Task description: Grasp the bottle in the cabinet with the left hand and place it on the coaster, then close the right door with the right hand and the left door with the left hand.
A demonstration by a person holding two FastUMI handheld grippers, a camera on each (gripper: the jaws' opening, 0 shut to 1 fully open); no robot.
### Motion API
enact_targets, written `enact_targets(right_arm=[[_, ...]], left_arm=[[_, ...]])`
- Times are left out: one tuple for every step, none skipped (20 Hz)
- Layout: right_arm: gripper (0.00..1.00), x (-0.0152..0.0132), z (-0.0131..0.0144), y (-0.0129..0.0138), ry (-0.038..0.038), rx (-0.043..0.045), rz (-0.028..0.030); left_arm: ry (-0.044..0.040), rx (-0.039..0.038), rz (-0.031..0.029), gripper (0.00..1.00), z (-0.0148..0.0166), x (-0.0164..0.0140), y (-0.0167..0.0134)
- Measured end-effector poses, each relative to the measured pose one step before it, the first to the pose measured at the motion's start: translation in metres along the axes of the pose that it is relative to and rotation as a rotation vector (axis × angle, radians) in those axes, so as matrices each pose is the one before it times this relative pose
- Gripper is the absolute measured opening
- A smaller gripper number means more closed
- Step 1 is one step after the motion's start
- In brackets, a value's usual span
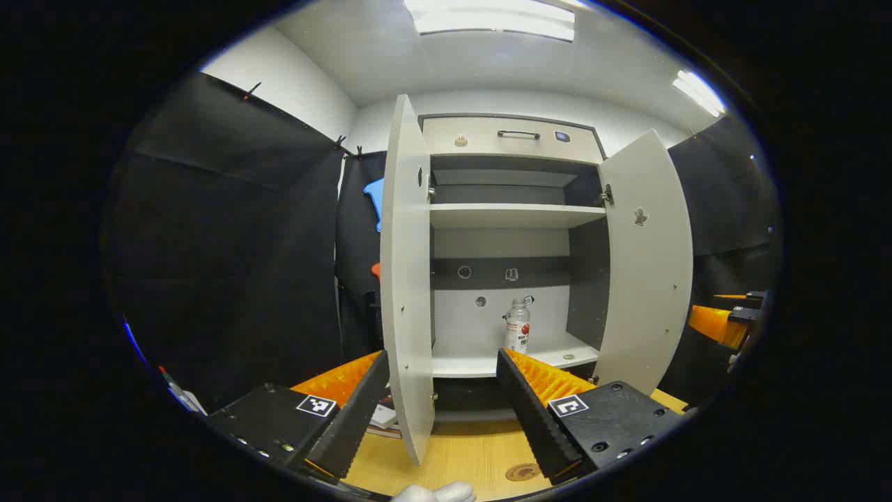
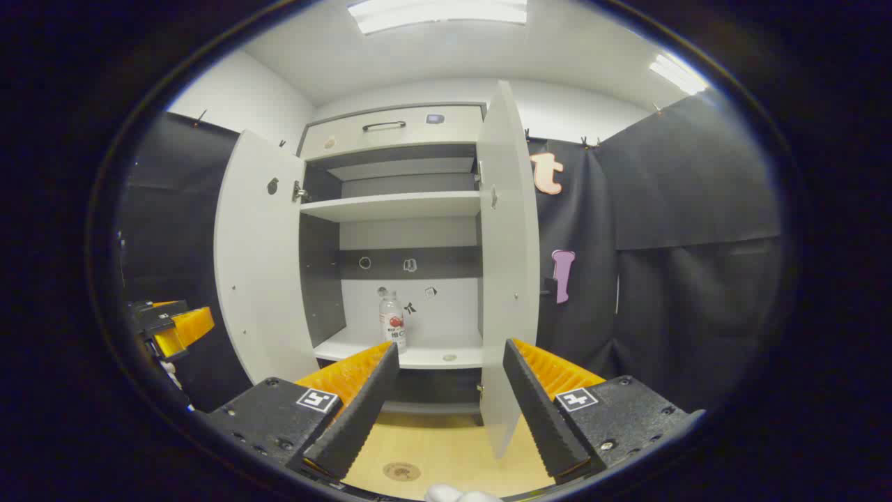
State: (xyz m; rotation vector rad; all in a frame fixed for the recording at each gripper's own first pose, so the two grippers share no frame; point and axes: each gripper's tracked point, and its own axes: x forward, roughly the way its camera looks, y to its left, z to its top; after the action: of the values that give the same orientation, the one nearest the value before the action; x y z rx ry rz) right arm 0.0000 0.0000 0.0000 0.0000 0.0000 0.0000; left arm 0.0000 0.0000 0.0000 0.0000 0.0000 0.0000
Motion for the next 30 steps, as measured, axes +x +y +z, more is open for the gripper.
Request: enact_targets(right_arm=[[0.99, -0.00123, 0.00165, -0.00015, -0.00509, -0.00204, 0.00100], [0.99, -0.00088, -0.00050, 0.00001, -0.00467, -0.00440, -0.00099], [0.98, -0.00004, 0.00020, 0.00023, -0.00148, -0.00651, -0.00029], [0.98, -0.00004, -0.00095, 0.00198, 0.00035, -0.00574, 0.00381], [0.98, -0.00011, 0.00069, 0.00108, -0.00094, -0.00261, 0.00206], [0.98, -0.00049, 0.00035, 0.00027, -0.00255, -0.00201, 0.00002], [0.98, 0.00081, 0.00090, -0.00035, -0.00394, -0.00232, -0.00195], [0.99, 0.00077, -0.00019, 0.00063, -0.00155, -0.00166, 0.00225], [0.98, 0.00099, -0.00048, 0.00075, 0.00163, 0.00021, 0.00438], [0.99, 0.00028, -0.00064, 0.00102, 0.00060, 0.00285, 0.00373], [0.98, 0.00104, 0.00001, -0.00046, 0.00155, 0.00315, 0.00344], [0.99, 0.00152, 0.00069, -0.00037, 0.00006, 0.00288, 0.00301], [0.99, 0.00055, 0.00090, -0.00065, -0.00057, 0.00153, 0.00082], [0.99, 0.00194, -0.00043, -0.00124, 0.00281, -0.00015, 0.00147], [0.98, 0.00071, 0.00057, -0.00115, -0.00005, 0.00074, 0.00238], [0.99, 0.00172, 0.00102, -0.00216, -0.00139, -0.00055, -0.00130], [0.98, 0.00202, 0.00130, -0.00249, -0.00416, -0.00011, -0.00559], [0.98, 0.00309, -0.00050, -0.00276, 0.00378, 0.00265, -0.00648], [0.98, 0.00289, -0.00078, 0.00083, 0.00738, 0.00386, 0.00530], [0.98, 0.00366, -0.00064, 0.00070, 0.00587, 0.00113, 0.00260], [0.99, 0.00264, 0.00007, -0.00187, 0.00287, -0.00069, -0.00223], [0.99, 0.00195, 0.00021, -0.00118, 0.00085, 0.00021, -0.00204], [0.99, 0.00240, 0.00072, -0.00067, 0.00124, 0.00151, -0.00011], [0.98, 0.00121, -0.00030, -0.00085, 0.00270, 0.00212, -0.00011], [0.98, 0.00163, 0.00076, -0.00052, 0.00270, 0.00229, 0.00027], [0.98, 0.00155, -0.00009, -0.00081, 0.00254, 0.00083, -0.00175], [0.98, 0.00090, 0.00096, -0.00131, 0.00121, -0.00050, -0.00442], [0.99, 0.00029, 0.00090, -0.00209, -0.00024, -0.00016, -0.00662], [0.99, 0.00029, 0.00081, -0.00107, -0.00088, 0.00076, -0.00672], [0.98, 0.00118, -0.00053, -0.00043, 0.00278, -0.00245, -0.00498]], left_arm=[[-0.00741, 0.00032, 0.00027, 0.95, 0.00117, 0.00032, -0.00028], [-0.00236, 0.00014, 0.00089, 0.95, 0.00123, 0.00070, -0.00002], [0.00435, -0.00389, -0.00254, 0.95, -0.00136, -0.00096, -0.00176], [0.00188, -0.00283, -0.00558, 0.94, -0.00083, 0.00088, -0.00223], [0.00000, 0.00111, -0.00088, 0.94, 0.00003, -0.00041, -0.00153], [-0.00276, 0.00487, 0.00043, 0.95, 0.00128, 0.00008, -0.00101], [-0.00325, 0.00619, 0.00107, 0.94, 0.00102, 0.00016, -0.00025], [-0.00089, 0.00630, 0.00184, 0.95, 0.00029, 0.00028, -0.00012], [-0.00081, 0.00180, -0.00168, 0.95, -0.00010, -0.00007, -0.00101], [0.00176, -0.00276, -0.00132, 0.94, -0.00020, 0.00052, -0.00153], [0.00029, -0.00267, -0.00194, 0.95, -0.00076, 0.00070, -0.00116], [-0.00158, 0.00039, 0.00287, 0.94, -0.00002, 0.00206, 0.00011], [0.00253, 0.00255, 0.00240, 0.94, -0.00057, 0.00314, -0.00032], [0.00299, 0.00005, 0.00245, 0.94, -0.00027, 0.00301, -0.00105], [0.00158, -0.00218, -0.00382, 0.95, -0.00107, 0.00379, -0.00249], [-0.00073, -0.00237, -0.00611, 0.94, 0.00030, 0.00422, -0.00329], [-0.00060, 0.00038, -0.00410, 0.94, -0.00084, 0.00608, -0.00308], [0.00231, 0.00246, -0.00381, 0.94, -0.00286, 0.00776, -0.00361], [0.00522, 0.00098, -0.00654, 0.95, -0.00330, 0.00823, -0.00546], [0.00586, 0.00094, -0.00950, 0.94, -0.00387, 0.01024, -0.00632], [0.00500, -0.00093, -0.00713, 0.94, -0.00319, 0.00938, -0.00614], [-0.00083, -0.00269, -0.00613, 0.94, -0.00256, 0.01141, -0.00498], [0.00193, -0.00206, -0.00341, 0.94, -0.00335, 0.01271, -0.00674], [0.00472, -0.00464, -0.00673, 0.94, -0.00525, 0.01201, -0.00611], [0.00576, -0.00362, -0.01094, 0.94, -0.00497, 0.01326, -0.00814], [0.00793, -0.00191, -0.00803, 0.95, -0.00682, 0.01503, -0.00694], [0.00429, -0.00090, -0.00847, 0.99, -0.00649, 0.01529, -0.00694], [0.00182, 0.00033, -0.00618, 0.95, -0.00533, 0.01528, -0.00702], [-0.00544, -0.00286, -0.00440, 0.95, -0.00466, 0.01705, -0.00499], [0.00803, -0.00111, -0.00481, 0.95, -0.00731, 0.01688, -0.00569]])
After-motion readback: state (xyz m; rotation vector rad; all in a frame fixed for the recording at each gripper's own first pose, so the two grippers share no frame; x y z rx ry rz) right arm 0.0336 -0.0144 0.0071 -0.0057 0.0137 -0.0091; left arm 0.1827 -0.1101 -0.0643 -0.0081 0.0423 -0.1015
